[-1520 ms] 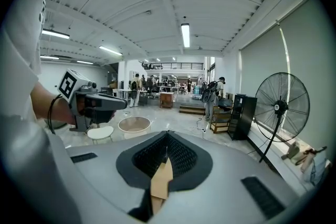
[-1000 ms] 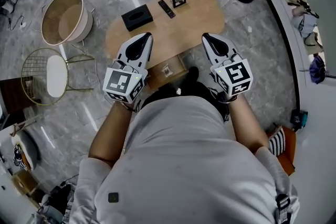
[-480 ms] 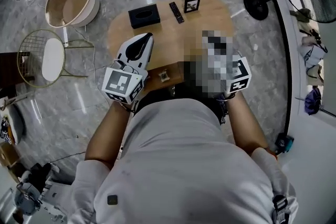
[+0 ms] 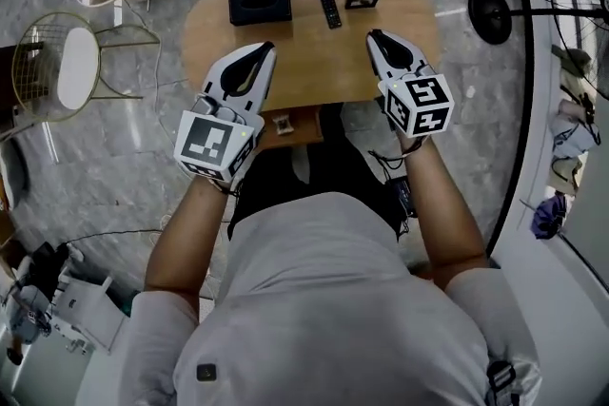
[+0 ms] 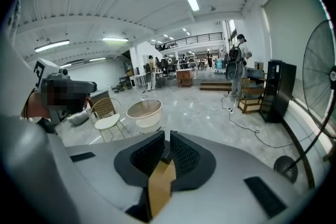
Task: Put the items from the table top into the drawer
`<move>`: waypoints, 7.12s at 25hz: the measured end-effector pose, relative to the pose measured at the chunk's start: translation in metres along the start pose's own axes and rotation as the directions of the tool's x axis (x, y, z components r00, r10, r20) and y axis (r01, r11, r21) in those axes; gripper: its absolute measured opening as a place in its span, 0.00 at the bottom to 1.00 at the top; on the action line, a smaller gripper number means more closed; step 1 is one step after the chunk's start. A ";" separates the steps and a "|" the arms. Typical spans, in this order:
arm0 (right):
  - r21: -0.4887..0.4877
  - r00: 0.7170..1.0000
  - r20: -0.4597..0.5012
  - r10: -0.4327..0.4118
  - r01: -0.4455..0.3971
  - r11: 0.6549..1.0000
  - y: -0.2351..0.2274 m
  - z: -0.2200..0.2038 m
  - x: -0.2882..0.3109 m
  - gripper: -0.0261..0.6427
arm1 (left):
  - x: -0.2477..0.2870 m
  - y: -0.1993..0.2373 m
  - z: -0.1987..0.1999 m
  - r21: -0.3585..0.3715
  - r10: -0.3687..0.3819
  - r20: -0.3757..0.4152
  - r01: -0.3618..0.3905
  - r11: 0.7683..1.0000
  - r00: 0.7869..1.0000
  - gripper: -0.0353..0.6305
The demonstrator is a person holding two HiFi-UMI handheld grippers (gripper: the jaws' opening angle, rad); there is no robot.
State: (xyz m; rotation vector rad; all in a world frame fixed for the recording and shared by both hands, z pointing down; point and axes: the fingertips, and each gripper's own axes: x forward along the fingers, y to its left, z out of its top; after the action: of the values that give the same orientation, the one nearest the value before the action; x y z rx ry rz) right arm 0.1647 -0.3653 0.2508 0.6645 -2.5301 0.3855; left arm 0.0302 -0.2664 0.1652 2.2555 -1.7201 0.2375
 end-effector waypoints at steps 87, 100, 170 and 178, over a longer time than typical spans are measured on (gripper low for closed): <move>0.028 0.950 -0.279 -0.144 0.158 0.987 -0.107 -0.291 0.319 0.36 | 0.157 0.104 -0.328 -0.237 0.015 -0.226 -0.070 0.969 0.974 0.07; 0.003 0.957 -0.237 -0.168 0.173 0.985 -0.045 -0.251 0.250 0.36 | 0.088 0.091 -0.287 -0.202 0.000 -0.179 -0.036 0.979 0.984 0.07; -0.386 0.827 -0.479 0.293 -0.499 0.776 0.280 -0.540 0.205 0.35 | -0.135 0.041 -0.543 -0.336 0.200 -0.243 -0.276 0.900 0.949 0.07; -0.374 0.802 -0.524 0.287 -0.519 0.769 0.282 -0.582 0.231 0.35 | -0.130 0.052 -0.576 -0.359 0.180 -0.260 -0.268 0.894 0.949 0.07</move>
State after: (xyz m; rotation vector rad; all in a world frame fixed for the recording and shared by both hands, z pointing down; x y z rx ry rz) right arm 0.0677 0.0058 0.8201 -0.1909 -2.1665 -0.0048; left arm -0.0280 0.0289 0.6755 1.6802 -1.7291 0.1670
